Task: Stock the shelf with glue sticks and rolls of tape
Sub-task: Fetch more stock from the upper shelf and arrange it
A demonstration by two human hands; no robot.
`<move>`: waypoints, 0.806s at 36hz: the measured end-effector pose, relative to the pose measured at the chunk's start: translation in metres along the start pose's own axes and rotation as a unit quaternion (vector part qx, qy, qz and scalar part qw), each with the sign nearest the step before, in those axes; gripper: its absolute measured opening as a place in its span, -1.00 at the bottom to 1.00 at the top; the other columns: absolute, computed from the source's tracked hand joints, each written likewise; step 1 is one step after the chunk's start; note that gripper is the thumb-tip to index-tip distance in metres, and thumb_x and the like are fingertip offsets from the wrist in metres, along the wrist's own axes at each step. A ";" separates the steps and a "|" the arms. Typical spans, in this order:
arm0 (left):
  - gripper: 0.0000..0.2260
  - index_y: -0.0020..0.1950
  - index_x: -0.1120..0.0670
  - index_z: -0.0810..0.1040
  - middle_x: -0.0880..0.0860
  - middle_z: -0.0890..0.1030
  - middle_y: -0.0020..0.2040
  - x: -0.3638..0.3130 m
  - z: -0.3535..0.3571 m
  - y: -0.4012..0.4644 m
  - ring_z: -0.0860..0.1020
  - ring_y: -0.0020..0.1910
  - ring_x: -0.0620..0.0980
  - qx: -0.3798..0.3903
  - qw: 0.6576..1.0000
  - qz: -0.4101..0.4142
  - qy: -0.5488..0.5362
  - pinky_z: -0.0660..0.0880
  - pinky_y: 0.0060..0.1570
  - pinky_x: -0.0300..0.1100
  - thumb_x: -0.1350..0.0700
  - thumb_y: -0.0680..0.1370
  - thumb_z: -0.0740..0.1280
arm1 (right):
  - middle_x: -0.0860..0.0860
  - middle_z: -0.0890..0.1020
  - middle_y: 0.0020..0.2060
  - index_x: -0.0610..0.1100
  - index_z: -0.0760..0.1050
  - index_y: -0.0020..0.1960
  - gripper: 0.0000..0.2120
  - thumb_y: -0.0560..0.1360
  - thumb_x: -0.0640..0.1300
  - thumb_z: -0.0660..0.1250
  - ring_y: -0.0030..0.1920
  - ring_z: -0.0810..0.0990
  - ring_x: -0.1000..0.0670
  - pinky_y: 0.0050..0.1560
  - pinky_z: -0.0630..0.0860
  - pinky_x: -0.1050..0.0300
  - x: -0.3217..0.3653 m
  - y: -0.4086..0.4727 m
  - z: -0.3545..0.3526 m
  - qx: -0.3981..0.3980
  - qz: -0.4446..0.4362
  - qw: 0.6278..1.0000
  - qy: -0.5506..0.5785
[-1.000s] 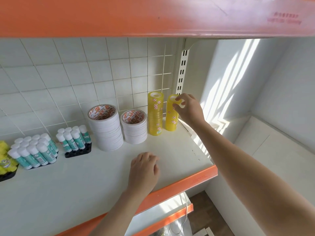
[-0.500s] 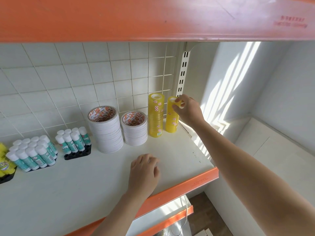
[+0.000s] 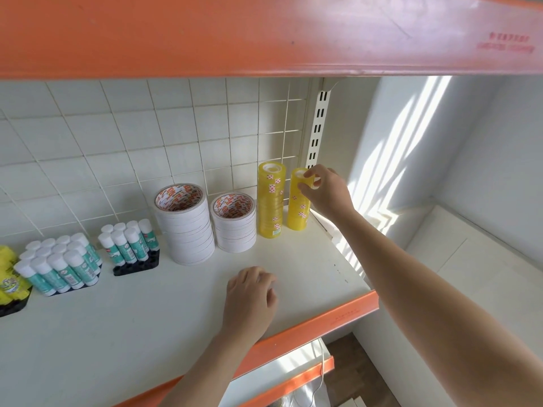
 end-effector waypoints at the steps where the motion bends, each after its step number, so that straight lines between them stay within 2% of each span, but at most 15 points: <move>1: -0.78 -0.10 -0.04 0.58 -0.09 0.55 -0.11 0.000 0.000 0.000 0.54 -0.08 -0.01 0.005 1.000 -0.003 -0.002 0.48 -0.12 -0.09 0.18 0.32 0.48 | -0.04 0.54 0.03 -0.06 0.52 0.11 -0.76 0.47 -0.04 0.40 -0.04 0.55 -0.03 -0.13 0.42 0.14 0.000 -0.001 0.000 0.001 -0.002 1.000 -0.001; 8: -0.81 -0.05 -0.03 0.58 -0.07 0.56 -0.08 0.000 -0.003 0.002 0.55 -0.05 0.02 0.040 0.999 -0.008 0.003 0.48 -0.11 -0.05 0.16 0.36 0.41 | -0.01 0.48 0.24 -0.05 0.48 0.22 -0.68 0.50 -0.03 0.39 -0.01 0.58 -0.09 -0.03 0.52 0.04 0.002 -0.014 -0.008 -0.010 -0.017 1.000 -0.014; 10: -0.80 0.06 -0.01 0.57 -0.04 0.54 0.03 -0.005 -0.007 0.004 0.52 0.07 0.05 0.083 0.996 0.002 0.024 0.44 0.02 -0.03 0.15 0.46 0.32 | 0.01 0.47 0.27 -0.04 0.47 0.24 -0.67 0.51 -0.02 0.37 0.03 0.57 -0.09 -0.04 0.50 0.06 0.002 -0.021 -0.009 -0.009 -0.032 0.999 -0.030; 12: -0.76 0.22 0.01 0.49 -0.03 0.46 0.18 -0.008 -0.011 0.008 0.40 0.23 0.04 0.149 0.988 0.004 0.046 0.34 0.17 -0.07 0.11 0.57 0.19 | 0.02 0.46 0.29 -0.04 0.45 0.27 -0.66 0.52 -0.01 0.34 0.08 0.56 -0.10 -0.01 0.49 0.05 0.002 -0.029 -0.009 -0.008 -0.051 0.997 -0.053; 14: -0.75 0.26 0.03 0.45 -0.01 0.41 0.23 -0.012 -0.019 0.013 0.35 0.27 0.05 0.204 0.976 0.000 0.075 0.34 0.19 -0.08 0.08 0.60 0.13 | 0.01 0.45 0.31 -0.05 0.44 0.31 -0.63 0.53 -0.01 0.33 0.17 0.53 -0.12 0.07 0.48 0.00 0.003 -0.039 -0.009 -0.002 -0.063 0.995 -0.073; 17: -0.73 0.30 0.04 0.43 0.03 0.39 0.26 -0.018 -0.035 0.018 0.31 0.30 0.07 0.240 0.966 -0.006 0.099 0.34 0.19 -0.05 0.07 0.62 0.14 | -0.01 0.43 0.37 -0.06 0.41 0.37 -0.59 0.55 -0.01 0.30 0.27 0.48 -0.13 0.16 0.45 -0.02 0.008 -0.054 -0.009 0.004 -0.073 0.993 -0.090; 23: -0.72 0.30 0.03 0.44 0.03 0.40 0.26 -0.028 -0.080 0.026 0.31 0.31 0.06 0.210 0.974 -0.010 0.084 0.35 0.18 -0.07 0.05 0.61 0.15 | -0.03 0.36 0.45 -0.01 0.33 0.45 -0.53 0.57 0.07 0.26 0.43 0.32 -0.10 0.36 0.34 -0.05 0.029 -0.093 -0.006 0.038 -0.078 0.989 -0.122; 29: -0.69 0.33 0.01 0.44 0.04 0.43 0.31 -0.043 -0.149 0.030 0.33 0.33 0.07 0.153 0.986 -0.007 0.068 0.38 0.20 -0.04 0.00 0.61 0.17 | 0.03 0.36 0.43 0.07 0.26 0.47 -0.48 0.55 0.13 0.24 0.41 0.35 -0.08 0.31 0.39 -0.05 0.070 -0.136 -0.026 0.046 -0.088 0.983 -0.157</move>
Point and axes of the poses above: each hand's wrist, its own y-axis towards the middle knuckle, its own z-axis out of the palm, x = y × z, the point moved 3 cm from there along y, towards the middle knuckle
